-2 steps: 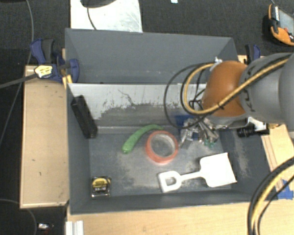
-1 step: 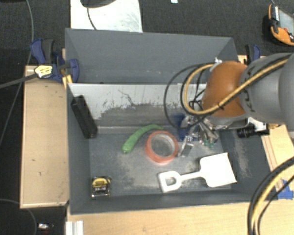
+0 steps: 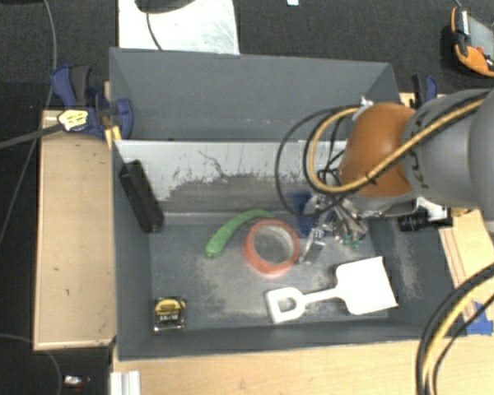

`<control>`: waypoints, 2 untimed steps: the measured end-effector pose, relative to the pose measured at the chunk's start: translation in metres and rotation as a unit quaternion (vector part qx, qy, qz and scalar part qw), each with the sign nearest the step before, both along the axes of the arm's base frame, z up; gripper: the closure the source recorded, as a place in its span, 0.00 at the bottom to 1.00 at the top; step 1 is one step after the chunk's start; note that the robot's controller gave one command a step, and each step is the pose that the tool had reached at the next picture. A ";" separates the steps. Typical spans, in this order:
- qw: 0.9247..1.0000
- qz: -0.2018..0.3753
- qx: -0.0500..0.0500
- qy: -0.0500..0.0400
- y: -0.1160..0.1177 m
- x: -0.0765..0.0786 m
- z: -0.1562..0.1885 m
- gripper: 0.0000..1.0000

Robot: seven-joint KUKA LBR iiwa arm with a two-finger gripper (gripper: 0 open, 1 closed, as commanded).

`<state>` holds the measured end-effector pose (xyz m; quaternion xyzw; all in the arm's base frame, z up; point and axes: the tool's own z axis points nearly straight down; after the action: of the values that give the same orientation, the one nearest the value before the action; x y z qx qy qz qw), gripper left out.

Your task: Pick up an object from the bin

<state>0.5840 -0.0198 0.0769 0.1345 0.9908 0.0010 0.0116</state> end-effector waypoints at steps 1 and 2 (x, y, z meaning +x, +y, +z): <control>1.000 -0.009 -0.002 0.004 0.012 0.001 -0.007 1.00; 1.000 -0.008 -0.002 0.003 0.013 0.001 -0.007 1.00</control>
Offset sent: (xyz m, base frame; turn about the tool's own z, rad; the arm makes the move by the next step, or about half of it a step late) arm 0.0000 0.0000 0.0000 0.0000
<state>0.5850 -0.0071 0.0696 0.1424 0.9898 -0.0012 0.0085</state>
